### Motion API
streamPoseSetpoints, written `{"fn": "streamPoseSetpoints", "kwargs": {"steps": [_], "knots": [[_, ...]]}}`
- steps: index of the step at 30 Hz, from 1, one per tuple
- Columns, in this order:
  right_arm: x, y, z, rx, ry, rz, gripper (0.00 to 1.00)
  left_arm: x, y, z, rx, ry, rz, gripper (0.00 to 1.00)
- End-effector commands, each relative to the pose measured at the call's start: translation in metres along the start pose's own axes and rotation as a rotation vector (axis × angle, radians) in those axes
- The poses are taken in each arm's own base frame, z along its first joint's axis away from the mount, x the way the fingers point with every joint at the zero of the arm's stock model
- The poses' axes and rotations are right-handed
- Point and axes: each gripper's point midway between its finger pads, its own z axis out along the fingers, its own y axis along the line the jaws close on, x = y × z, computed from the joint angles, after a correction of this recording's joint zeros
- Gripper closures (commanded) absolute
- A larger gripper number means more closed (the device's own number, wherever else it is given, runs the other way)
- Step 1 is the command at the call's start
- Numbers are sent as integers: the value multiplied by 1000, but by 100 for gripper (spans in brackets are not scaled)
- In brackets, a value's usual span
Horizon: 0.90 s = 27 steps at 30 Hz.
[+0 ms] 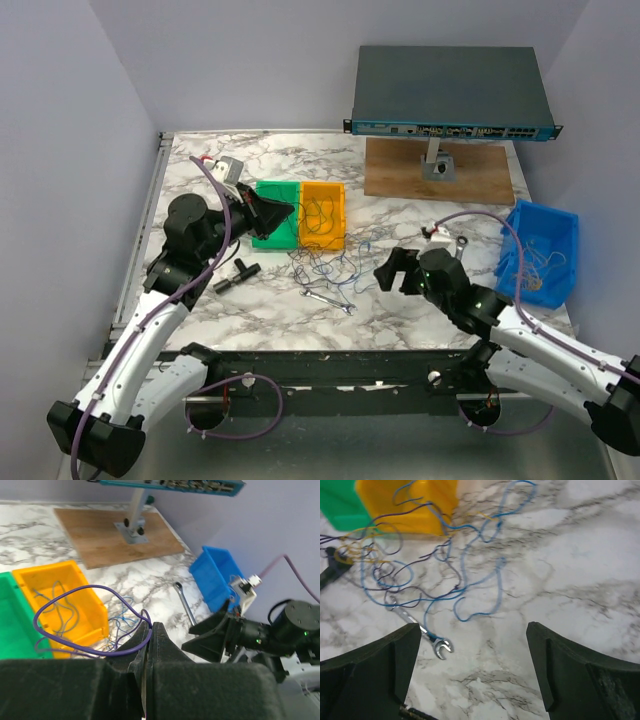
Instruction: Untangle the cables
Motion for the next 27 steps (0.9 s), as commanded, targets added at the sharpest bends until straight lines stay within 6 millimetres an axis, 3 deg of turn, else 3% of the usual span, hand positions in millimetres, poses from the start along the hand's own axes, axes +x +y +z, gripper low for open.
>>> {"fn": "streamPoseSetpoints", "kwargs": {"steps": [1,6,10,13,19,22,27], "knots": [[-26,84,-11,-407,-35,-230,5,-11,-46,-8,221,19,71,100],[-38,140,-11,-644,-90,-302,7,-22,-61,-16,261,9,86,100],[-47,177,1,-699,-145,-387,7,-27,-75,-20,308,20,76,100],[-64,199,7,-717,-234,-425,7,-29,-82,-23,335,29,68,100],[-92,243,-3,-845,-350,-460,7,-28,-95,-26,390,55,61,100],[-82,253,13,-866,-309,-469,9,-33,-101,-26,406,54,60,100],[-28,246,26,-963,-201,-403,13,-59,-115,-27,418,2,76,100]]}}
